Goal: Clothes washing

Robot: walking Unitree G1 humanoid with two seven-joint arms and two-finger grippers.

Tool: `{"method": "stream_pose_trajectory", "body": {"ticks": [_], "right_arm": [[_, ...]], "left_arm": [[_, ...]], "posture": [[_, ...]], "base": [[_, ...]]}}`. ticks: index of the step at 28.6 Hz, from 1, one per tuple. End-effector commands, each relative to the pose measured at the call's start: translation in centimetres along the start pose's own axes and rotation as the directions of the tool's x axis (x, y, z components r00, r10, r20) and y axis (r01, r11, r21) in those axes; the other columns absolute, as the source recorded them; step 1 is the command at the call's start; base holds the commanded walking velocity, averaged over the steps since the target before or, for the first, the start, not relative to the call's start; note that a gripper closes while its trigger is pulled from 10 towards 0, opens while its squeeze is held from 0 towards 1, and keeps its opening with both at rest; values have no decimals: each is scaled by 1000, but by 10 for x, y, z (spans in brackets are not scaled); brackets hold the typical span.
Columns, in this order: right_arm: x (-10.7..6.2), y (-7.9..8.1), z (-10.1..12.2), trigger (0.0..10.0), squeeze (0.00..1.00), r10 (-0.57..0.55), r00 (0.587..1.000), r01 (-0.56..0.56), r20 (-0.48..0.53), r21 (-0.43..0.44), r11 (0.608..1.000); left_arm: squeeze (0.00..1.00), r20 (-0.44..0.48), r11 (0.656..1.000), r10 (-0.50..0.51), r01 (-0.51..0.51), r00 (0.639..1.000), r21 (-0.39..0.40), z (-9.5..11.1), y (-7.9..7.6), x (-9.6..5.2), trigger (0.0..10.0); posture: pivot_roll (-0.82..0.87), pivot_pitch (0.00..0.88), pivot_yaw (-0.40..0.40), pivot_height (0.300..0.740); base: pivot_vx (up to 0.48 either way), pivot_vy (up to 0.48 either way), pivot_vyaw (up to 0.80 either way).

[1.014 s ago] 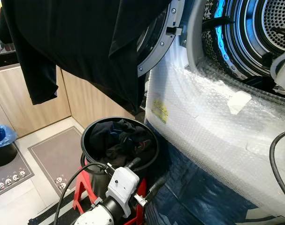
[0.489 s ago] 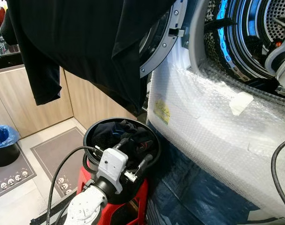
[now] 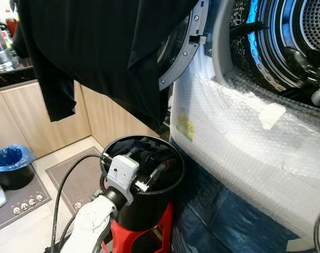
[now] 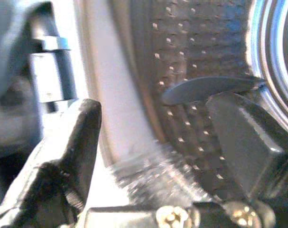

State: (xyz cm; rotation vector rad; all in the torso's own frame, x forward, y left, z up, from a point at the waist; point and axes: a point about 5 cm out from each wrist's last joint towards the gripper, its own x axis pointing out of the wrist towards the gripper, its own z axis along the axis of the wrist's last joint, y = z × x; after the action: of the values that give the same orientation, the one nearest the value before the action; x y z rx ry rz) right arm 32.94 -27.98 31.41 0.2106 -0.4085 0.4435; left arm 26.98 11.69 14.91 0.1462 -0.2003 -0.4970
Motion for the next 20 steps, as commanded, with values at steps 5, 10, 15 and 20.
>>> {"method": "stream_pose_trajectory", "body": {"ticks": [5,10,15,20], "right_arm": [[-18,9,-2,10000,0,112,993,-115,43,55,992],[-33,25,-11,10000,0,245,969,-245,20,90,965],[-44,47,-17,10000,0,369,930,-366,3,123,922],[-53,64,-24,10000,0,460,887,-450,-38,157,879]], "left_arm": [[0,-10,999,-44,44,999,-28,-3,-1,4,10000],[0,-20,998,-66,66,998,-4,-8,0,5,10000],[0,-28,998,-65,65,998,19,-11,4,6,10000],[0,-38,997,-63,64,997,30,-16,7,6,10000]], "posture": [[-11,0,-41,740],[-14,0,-39,740],[-17,0,-39,740],[-19,0,-43,740]], "base": [[0,0,0],[0,0,0],[0,0,0],[0,0,0]]}}
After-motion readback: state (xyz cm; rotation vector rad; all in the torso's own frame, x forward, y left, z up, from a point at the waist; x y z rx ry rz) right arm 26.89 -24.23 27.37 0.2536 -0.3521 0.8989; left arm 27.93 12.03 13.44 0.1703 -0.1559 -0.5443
